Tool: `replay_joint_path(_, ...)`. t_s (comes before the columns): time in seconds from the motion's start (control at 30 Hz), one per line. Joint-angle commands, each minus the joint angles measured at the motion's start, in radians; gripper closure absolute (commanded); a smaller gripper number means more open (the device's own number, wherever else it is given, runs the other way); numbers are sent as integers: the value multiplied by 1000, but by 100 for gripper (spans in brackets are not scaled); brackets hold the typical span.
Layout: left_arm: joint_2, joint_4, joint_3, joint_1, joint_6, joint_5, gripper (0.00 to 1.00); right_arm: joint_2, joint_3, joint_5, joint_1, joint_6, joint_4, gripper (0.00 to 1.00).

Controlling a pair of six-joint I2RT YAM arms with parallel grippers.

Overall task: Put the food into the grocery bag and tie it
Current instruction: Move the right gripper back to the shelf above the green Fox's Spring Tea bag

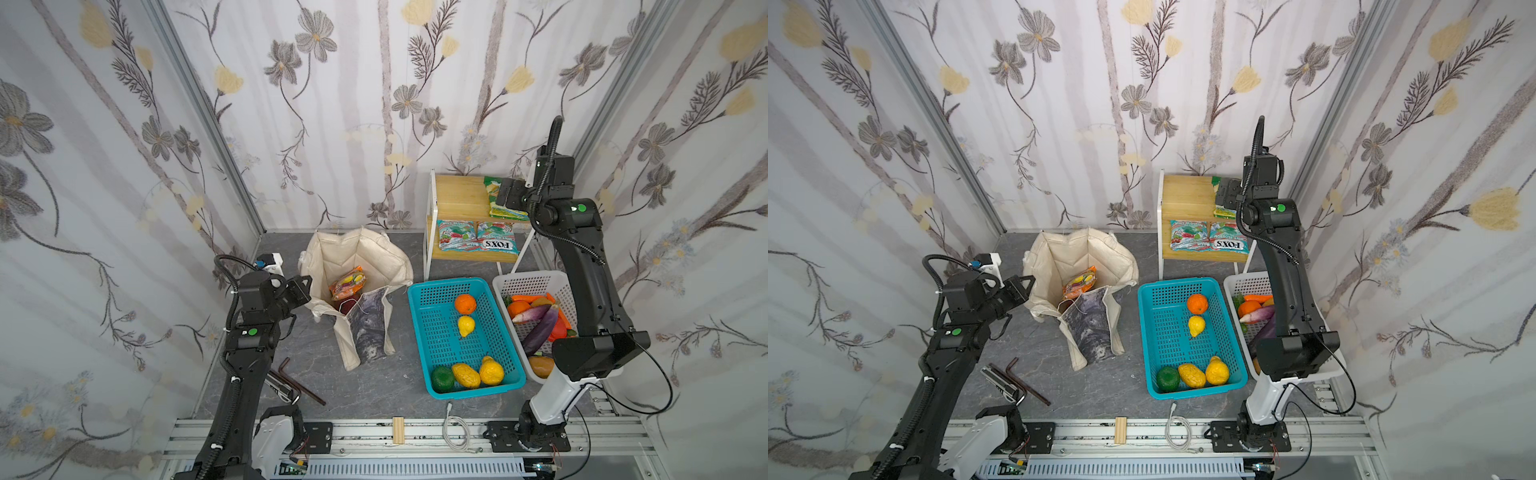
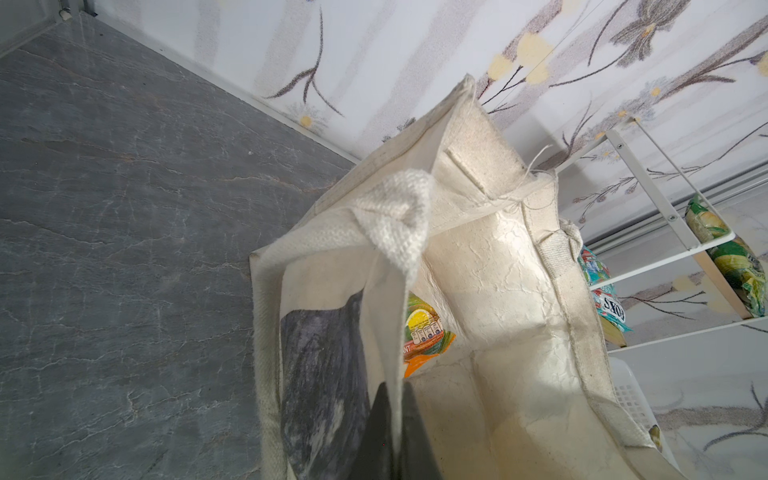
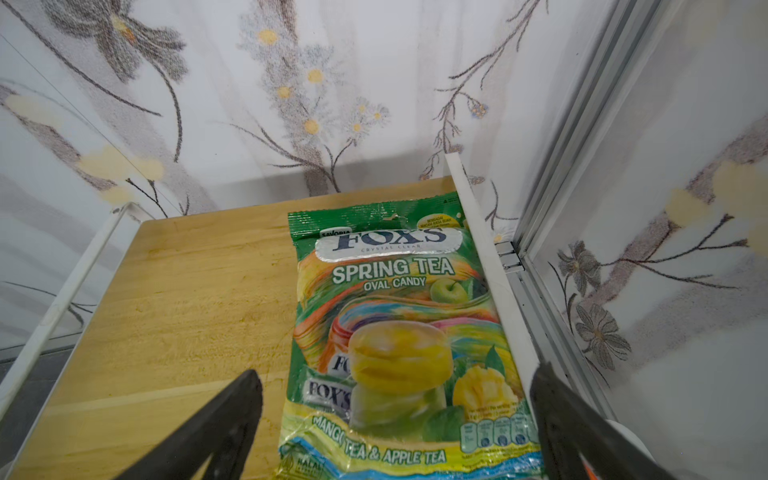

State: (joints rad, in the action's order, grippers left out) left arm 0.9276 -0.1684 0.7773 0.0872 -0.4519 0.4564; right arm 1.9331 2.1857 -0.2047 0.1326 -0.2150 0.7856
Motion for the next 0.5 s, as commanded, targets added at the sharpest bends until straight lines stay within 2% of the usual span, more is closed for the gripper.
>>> replay_joint_path(0.0,-4,40,-5,1,1,7,100,23,10,31,0,16,1,2)
replay_joint_path(0.2,-6,40,-4,2,4,7,100,66,11,48,1,22,-2,3)
replay_joint_path(0.47,-4,40,-8,0,8,7,100,89,11,144,-1,27,-7,6)
